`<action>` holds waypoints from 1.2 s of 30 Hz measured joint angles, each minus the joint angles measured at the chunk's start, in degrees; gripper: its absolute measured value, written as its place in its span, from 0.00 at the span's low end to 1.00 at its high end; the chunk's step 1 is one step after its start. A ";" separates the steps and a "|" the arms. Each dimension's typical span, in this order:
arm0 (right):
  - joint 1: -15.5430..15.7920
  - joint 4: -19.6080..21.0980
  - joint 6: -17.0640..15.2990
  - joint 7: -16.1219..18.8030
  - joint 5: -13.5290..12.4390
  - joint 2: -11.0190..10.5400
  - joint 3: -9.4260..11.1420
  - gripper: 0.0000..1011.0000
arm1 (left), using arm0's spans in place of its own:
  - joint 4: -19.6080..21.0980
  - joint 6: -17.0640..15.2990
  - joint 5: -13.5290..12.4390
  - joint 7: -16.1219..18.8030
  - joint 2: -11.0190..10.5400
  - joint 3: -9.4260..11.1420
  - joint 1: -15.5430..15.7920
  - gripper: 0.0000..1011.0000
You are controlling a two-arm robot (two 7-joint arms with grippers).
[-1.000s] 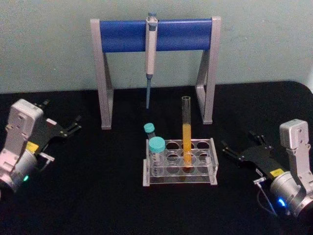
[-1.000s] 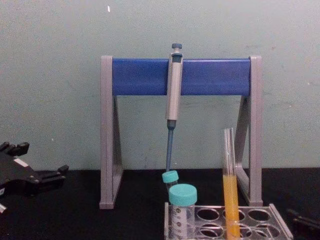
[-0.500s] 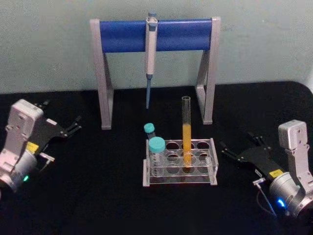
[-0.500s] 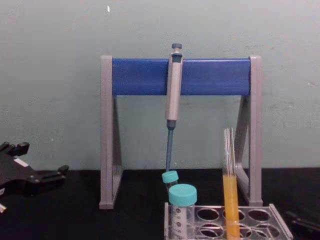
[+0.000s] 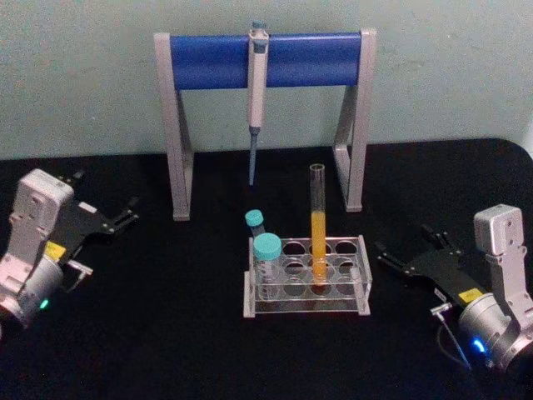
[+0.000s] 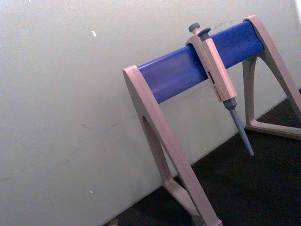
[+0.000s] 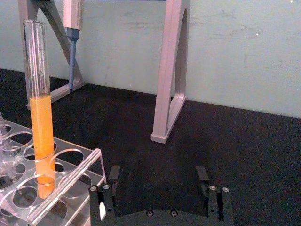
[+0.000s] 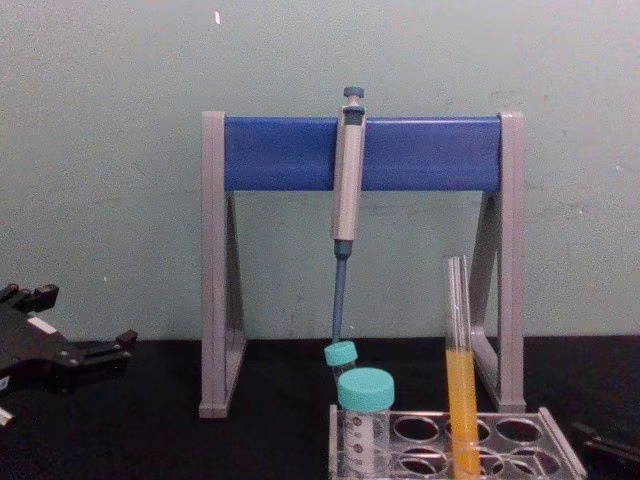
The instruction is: Pick up the test tube from the test tube rack, shake it, then place it back into the test tube rack.
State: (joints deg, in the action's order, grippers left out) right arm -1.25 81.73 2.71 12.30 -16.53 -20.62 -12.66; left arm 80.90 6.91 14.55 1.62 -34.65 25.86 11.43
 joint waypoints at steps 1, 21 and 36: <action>0.00 0.01 0.01 0.00 0.00 0.00 0.00 0.99 | 0.00 0.00 0.00 0.00 0.00 0.00 0.00 0.99; 0.00 0.06 0.05 -0.05 -0.09 -0.02 0.00 0.99 | 0.00 0.00 0.00 0.00 0.00 0.00 0.00 0.99; 0.00 0.06 0.05 -0.05 -0.09 -0.02 0.00 0.99 | 0.00 0.00 0.00 0.00 0.00 0.00 0.00 0.99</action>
